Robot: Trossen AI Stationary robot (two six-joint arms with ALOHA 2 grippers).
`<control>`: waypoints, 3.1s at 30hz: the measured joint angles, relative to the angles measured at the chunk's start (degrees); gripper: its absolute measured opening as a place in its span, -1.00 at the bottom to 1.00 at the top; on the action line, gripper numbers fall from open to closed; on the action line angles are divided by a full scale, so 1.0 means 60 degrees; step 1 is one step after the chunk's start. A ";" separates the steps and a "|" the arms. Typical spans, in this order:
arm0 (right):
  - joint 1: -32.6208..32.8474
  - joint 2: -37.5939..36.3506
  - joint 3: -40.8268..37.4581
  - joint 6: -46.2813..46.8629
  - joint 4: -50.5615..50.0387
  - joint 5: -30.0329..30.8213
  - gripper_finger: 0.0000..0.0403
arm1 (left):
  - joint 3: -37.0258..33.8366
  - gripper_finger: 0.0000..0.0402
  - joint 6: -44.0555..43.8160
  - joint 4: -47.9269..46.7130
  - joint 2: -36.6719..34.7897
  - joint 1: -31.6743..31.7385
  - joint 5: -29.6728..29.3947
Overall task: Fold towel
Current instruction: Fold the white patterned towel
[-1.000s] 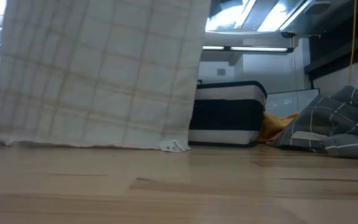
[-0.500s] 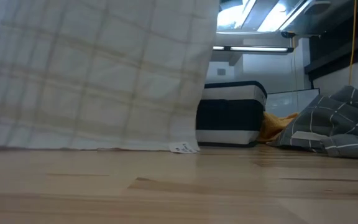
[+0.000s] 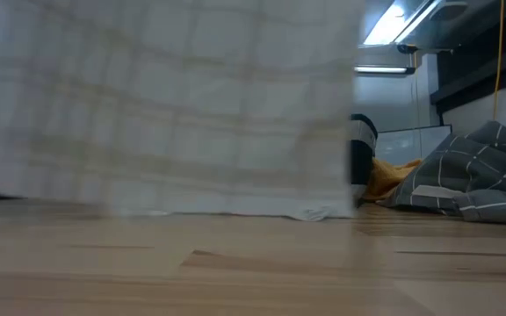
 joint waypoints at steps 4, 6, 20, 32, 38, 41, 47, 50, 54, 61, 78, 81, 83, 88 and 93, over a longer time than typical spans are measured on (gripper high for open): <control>0.0781 -0.0206 -0.0005 -0.0019 -0.0168 0.0796 -1.00 | -0.0005 -1.00 0.1120 0.0474 0.0137 -0.0470 -0.0073; 0.1234 -0.0206 -0.0011 -0.0027 -0.0288 0.1042 -1.00 | -0.0005 -1.00 0.1458 0.0438 0.0236 -0.0709 -0.0046; 0.3872 0.0079 -0.0008 -0.1188 -0.0203 0.3104 -1.00 | 0.0002 -1.00 0.4628 0.1317 0.1361 -0.3670 -0.2339; 0.5056 0.0192 -0.0011 -0.1414 0.0025 0.3512 -1.00 | 0.0005 -1.00 0.8180 0.2710 0.1918 -0.6141 -0.5576; 0.5325 0.0448 -0.0011 -0.1414 0.0079 0.3613 -1.00 | 0.0005 -1.00 0.8843 0.2903 0.2175 -0.6621 -0.5966; 0.5323 0.0493 -0.0011 -0.1419 0.0216 0.3703 -1.00 | 0.0005 -1.00 0.9591 0.3684 0.2262 -0.6773 -0.6056; 0.5322 0.0486 -0.0007 -0.2075 0.0222 0.4635 -1.00 | 0.0005 -1.00 1.1427 0.5094 0.2254 -0.6964 -0.7119; 0.5314 0.0460 -0.0004 -0.2463 -0.0137 0.5232 -1.00 | 0.0005 -1.00 1.2000 0.5281 0.2185 -0.6963 -0.8304; 0.5314 0.0478 0.0007 -0.2692 -0.1122 0.6522 -1.00 | 0.0012 -1.00 1.2172 0.5166 0.2197 -0.6826 -1.0359; 0.5296 0.0586 0.0000 -0.3077 -0.2494 0.8633 -1.00 | 0.0005 -1.00 1.1904 0.4094 0.2258 -0.6295 -1.1644; 0.4026 0.0879 0.0000 -0.3724 -0.5155 0.9113 -1.00 | -0.0008 -1.00 1.0747 0.0479 0.1155 -0.4365 -1.2454; 0.3805 0.0879 0.0000 -0.3669 -0.5395 0.9118 -1.00 | -0.0002 -1.00 0.9065 -0.0960 0.0645 -0.4148 -1.2629; 0.3653 0.0879 0.0000 -0.3614 -0.5446 0.9121 -1.00 | -0.0001 -1.00 0.7484 -0.2397 0.0362 -0.4002 -1.2669; 0.3622 0.0879 0.0000 -0.3441 -0.5438 0.8862 -1.00 | 0.0020 -1.00 0.4476 -0.4935 0.0213 -0.4002 -1.2485; 0.3727 0.0723 -0.0011 -0.3073 -0.5181 0.7372 -1.00 | -0.0002 -1.00 0.4533 -0.3404 0.0796 -0.4561 -1.1387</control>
